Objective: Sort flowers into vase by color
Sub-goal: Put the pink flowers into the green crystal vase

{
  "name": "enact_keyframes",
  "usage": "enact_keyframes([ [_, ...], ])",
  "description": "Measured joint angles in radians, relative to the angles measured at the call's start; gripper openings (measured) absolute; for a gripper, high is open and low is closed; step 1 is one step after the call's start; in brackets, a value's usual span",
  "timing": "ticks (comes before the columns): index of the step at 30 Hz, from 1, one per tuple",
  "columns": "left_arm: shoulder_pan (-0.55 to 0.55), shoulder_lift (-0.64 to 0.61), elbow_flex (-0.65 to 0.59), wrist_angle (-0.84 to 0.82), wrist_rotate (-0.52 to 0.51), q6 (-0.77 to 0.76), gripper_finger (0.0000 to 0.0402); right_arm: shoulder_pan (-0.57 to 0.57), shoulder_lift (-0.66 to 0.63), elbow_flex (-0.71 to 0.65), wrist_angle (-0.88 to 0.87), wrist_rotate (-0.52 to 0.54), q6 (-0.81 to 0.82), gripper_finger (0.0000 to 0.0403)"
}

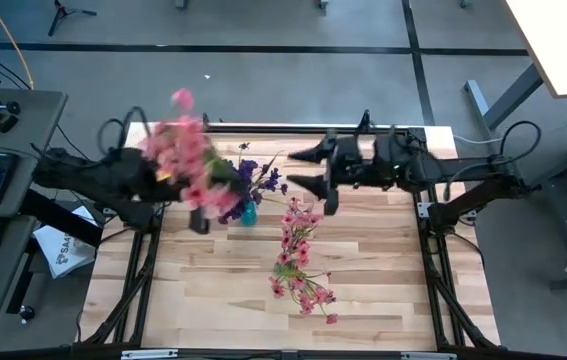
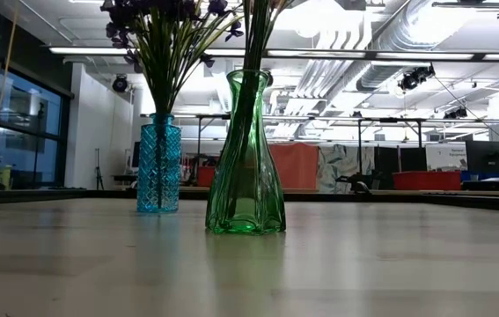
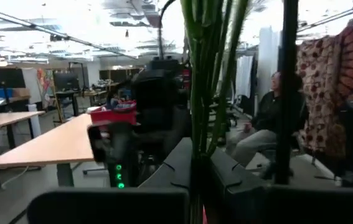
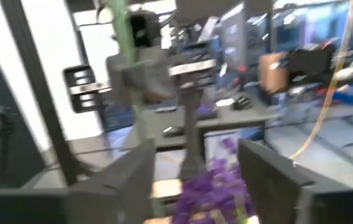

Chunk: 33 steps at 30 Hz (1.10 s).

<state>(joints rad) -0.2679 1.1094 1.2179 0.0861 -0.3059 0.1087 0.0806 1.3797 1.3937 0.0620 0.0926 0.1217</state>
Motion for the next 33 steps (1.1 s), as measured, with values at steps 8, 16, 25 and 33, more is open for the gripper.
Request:
enact_keyframes([
  [8, -0.246, -0.088, -0.096, -0.076, -0.270, -0.105, 0.0001, -0.045, -0.099, 0.000, -0.154, 0.013, -0.051, 0.0324],
  [16, -0.475, -0.039, -0.505, 0.606, -0.487, -0.240, 0.0000, -0.088, -0.112, 0.000, -0.299, 0.015, 0.021, 0.0337],
  [25, -0.442, 0.067, -0.684, 0.871, -0.448, -0.285, 0.0000, -0.123, -0.111, 0.000, -0.323, 0.013, 0.035, 0.0337],
  [33, -0.311, 0.104, -0.684, 0.886, -0.220, -0.246, 0.0000, -0.122, -0.111, 0.000, -0.324, 0.013, 0.035, 0.0337],
])
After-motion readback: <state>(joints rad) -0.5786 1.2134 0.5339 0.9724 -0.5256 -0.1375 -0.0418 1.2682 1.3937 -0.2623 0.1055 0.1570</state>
